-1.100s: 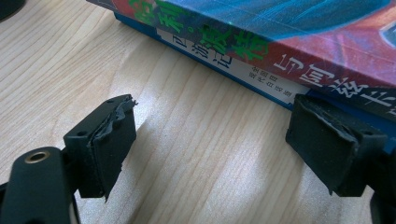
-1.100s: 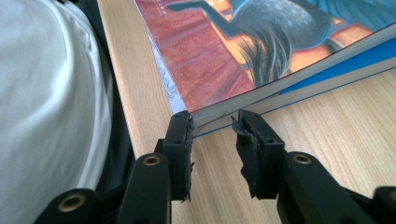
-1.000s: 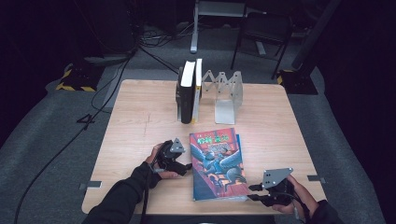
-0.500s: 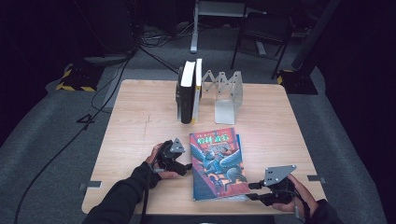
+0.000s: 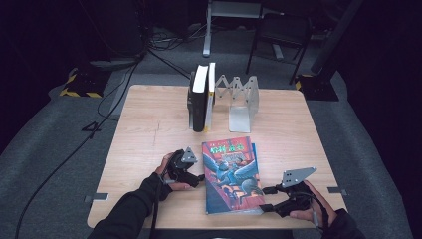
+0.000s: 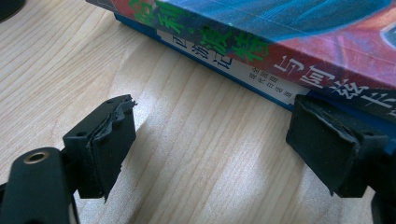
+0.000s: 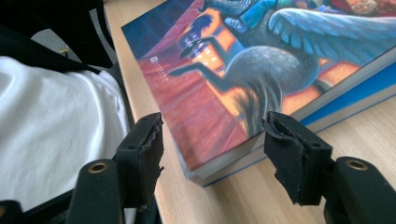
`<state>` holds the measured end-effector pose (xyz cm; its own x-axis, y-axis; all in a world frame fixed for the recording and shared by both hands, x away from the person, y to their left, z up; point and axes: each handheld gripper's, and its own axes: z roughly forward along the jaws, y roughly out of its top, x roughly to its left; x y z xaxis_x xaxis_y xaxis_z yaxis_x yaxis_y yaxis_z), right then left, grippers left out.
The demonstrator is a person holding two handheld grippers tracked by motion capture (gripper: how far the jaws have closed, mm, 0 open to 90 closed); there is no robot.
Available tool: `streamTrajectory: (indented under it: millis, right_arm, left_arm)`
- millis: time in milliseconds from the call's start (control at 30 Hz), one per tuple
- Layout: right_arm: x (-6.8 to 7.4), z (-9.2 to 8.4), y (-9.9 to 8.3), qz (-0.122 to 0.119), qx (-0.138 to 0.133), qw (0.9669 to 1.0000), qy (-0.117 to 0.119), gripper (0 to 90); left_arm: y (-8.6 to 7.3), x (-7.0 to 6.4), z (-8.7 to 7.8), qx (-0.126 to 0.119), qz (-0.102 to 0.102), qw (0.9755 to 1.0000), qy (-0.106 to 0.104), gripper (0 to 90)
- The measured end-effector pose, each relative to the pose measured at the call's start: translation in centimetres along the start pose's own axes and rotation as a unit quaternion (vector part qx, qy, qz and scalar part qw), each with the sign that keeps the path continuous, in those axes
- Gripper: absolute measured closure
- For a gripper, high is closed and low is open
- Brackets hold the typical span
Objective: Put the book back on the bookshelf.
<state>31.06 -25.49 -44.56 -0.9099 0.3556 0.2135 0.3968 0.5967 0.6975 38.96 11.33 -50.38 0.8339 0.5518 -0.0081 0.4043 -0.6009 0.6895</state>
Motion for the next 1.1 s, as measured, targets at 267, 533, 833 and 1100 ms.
streamTrajectory:
  millis: [267, 533, 833, 1100]
  right_arm:
    - [-1.6, 1.2, 1.8, 0.03, 0.02, 0.9968, -0.071, 39.0]
    - [-2.6, 2.4, 3.0, 0.026, 0.047, 0.9958, -0.074, 33.1]
    - [-4.1, 3.2, 4.2, 0.038, 0.061, 0.9942, -0.08, 27.6]
    - [-5.5, 3.9, 5.6, 0.023, 0.069, 0.9933, -0.09, 24.0]
  left_arm:
    - [0.0, 0.1, 0.0, 0.0, 0.0, 1.0, 0.0, 15.2]
    - [0.1, 0.1, 0.1, 0.0, -0.002, 1.0, 0.001, 15.1]
    - [0.1, 0.2, 0.1, 0.001, -0.001, 1.0, 0.0, 15.1]
    - [0.3, 0.5, 0.2, 0.002, -0.002, 1.0, 0.001, 15.0]
